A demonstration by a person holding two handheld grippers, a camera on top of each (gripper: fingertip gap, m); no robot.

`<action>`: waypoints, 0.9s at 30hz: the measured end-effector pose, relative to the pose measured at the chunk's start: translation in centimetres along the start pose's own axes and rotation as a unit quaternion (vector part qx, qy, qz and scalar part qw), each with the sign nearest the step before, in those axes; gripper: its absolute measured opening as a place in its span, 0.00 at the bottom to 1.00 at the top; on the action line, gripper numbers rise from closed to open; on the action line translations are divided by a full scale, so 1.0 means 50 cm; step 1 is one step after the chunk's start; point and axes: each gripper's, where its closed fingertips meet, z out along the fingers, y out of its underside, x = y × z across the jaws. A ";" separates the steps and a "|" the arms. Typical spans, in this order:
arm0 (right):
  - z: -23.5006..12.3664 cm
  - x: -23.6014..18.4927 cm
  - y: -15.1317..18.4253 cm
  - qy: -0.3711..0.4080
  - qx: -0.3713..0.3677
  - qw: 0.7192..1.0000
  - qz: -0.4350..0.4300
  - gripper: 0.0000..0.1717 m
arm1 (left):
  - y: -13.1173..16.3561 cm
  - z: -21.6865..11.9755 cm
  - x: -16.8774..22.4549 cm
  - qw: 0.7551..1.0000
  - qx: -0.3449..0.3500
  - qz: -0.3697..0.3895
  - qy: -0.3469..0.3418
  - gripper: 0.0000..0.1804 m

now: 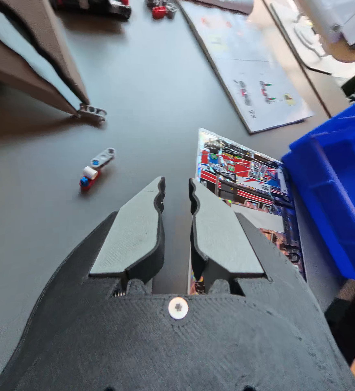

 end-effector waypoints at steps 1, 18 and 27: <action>-0.002 0.004 -0.002 0.006 0.006 1.000 0.002 0.13 | -0.001 0.000 0.000 1.000 0.000 0.017 -0.015 0.03; -0.021 0.033 -0.015 0.077 0.038 0.996 -0.029 0.06 | -0.016 0.001 -0.002 0.953 0.004 0.235 -0.194 0.03; -0.044 0.036 -0.036 0.044 0.093 0.995 0.015 0.06 | -0.014 0.003 -0.008 0.960 0.010 0.219 -0.174 0.03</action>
